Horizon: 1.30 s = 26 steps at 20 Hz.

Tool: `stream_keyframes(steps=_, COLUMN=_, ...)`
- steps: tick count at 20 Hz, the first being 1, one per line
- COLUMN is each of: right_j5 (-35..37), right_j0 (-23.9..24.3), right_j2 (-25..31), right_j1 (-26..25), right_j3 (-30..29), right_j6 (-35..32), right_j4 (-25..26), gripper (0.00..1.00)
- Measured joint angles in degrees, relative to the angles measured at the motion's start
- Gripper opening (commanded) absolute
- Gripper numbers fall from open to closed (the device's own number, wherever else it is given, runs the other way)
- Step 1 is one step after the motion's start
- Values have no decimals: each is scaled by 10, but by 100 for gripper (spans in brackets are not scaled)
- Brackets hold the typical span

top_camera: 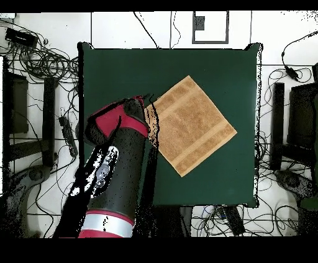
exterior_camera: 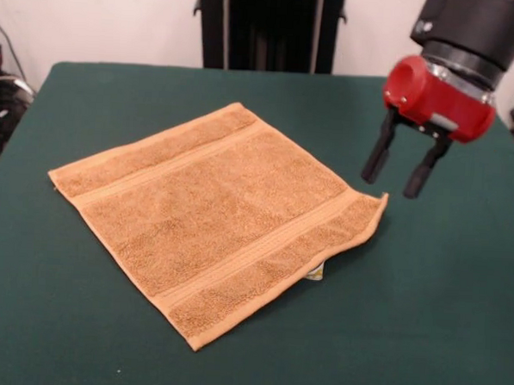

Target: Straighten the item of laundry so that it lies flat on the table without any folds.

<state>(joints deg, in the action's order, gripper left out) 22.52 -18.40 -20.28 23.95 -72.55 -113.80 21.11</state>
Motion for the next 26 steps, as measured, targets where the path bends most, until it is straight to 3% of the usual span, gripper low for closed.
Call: stream_keyframes(steps=26, right_j5=0, right_j0=20, right_j2=37, right_j1=31, right_j3=-11, right_j6=0, right_j4=1, gripper=100)
